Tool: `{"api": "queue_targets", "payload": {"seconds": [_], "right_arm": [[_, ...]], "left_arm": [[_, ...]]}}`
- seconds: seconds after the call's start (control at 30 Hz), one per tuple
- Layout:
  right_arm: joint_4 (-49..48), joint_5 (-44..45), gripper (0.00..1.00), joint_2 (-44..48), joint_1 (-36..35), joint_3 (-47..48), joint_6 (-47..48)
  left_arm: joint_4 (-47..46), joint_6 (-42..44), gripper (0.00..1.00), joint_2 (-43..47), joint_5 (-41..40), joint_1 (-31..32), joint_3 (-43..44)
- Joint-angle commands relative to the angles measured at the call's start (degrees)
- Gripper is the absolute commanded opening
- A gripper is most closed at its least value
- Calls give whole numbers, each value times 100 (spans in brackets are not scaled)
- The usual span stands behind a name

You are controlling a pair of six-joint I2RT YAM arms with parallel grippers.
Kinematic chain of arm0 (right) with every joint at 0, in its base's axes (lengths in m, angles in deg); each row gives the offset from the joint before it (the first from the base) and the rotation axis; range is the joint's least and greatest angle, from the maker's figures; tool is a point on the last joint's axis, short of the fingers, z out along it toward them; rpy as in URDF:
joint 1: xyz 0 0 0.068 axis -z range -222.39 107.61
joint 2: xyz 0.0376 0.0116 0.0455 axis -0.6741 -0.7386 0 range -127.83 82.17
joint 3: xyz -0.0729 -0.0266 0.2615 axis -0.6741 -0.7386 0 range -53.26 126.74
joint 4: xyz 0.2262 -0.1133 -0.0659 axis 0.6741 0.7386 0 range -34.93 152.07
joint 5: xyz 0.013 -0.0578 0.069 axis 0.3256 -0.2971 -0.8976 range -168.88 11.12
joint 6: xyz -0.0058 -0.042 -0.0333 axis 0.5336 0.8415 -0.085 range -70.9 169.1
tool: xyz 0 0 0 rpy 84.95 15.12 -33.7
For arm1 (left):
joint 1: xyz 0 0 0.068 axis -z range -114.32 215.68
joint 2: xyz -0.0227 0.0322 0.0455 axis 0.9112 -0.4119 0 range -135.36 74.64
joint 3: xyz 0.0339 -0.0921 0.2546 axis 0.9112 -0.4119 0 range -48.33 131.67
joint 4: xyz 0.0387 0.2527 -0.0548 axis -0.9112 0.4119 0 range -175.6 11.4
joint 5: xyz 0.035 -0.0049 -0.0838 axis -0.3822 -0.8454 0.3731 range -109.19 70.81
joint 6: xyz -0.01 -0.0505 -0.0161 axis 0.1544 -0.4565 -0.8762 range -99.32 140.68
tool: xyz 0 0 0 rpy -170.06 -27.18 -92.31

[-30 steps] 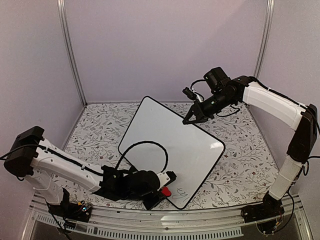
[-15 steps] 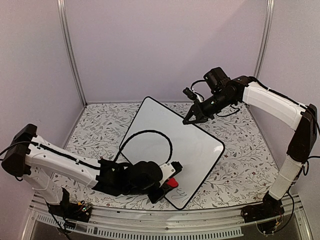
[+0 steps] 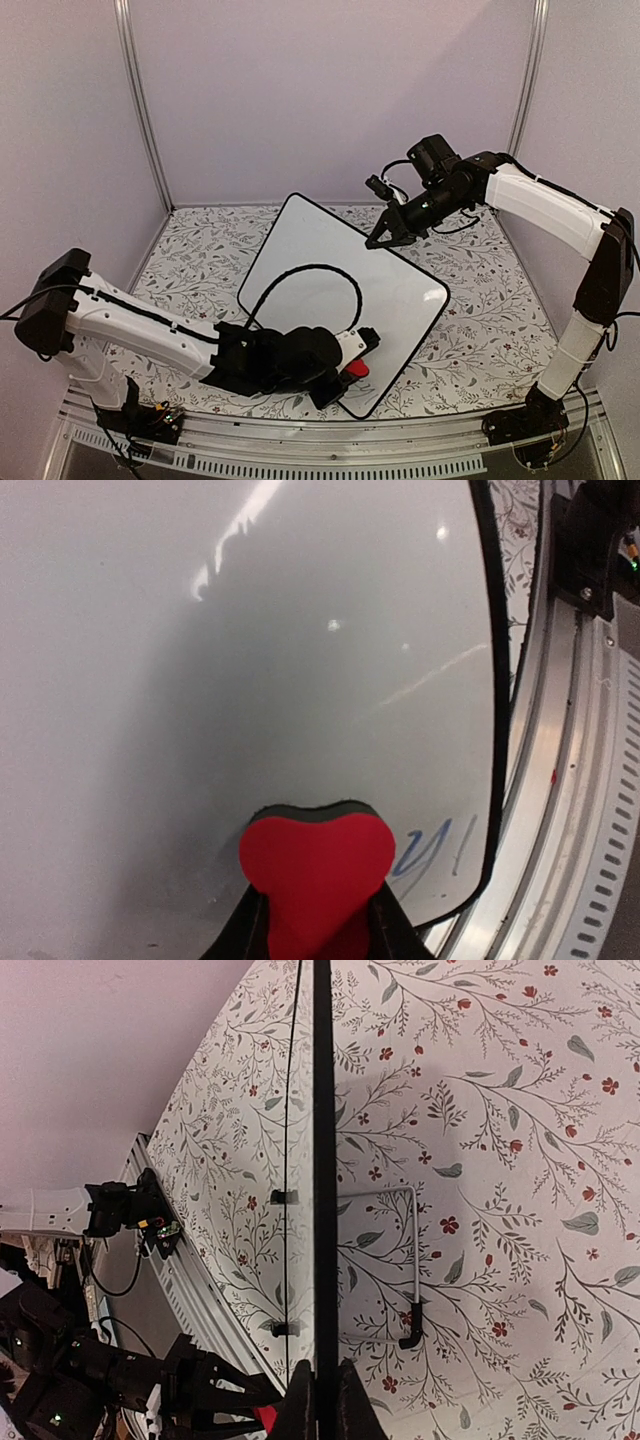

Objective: Erase the whiteboard
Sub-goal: Erase the center of the whiteboard.

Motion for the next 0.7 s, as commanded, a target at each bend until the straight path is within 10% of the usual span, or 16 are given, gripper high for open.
{"api": "queue_targets", "payload": {"seconds": [0.0,0.67], "right_arm": [[393,-81,0,-229,-218,-41,73],[397,-87,0,-230,-218,-24,65]], "left_arm": [[177,-156,0,-288,23,81,-100],[462,-872,0,-19,-106,103,-918]]}}
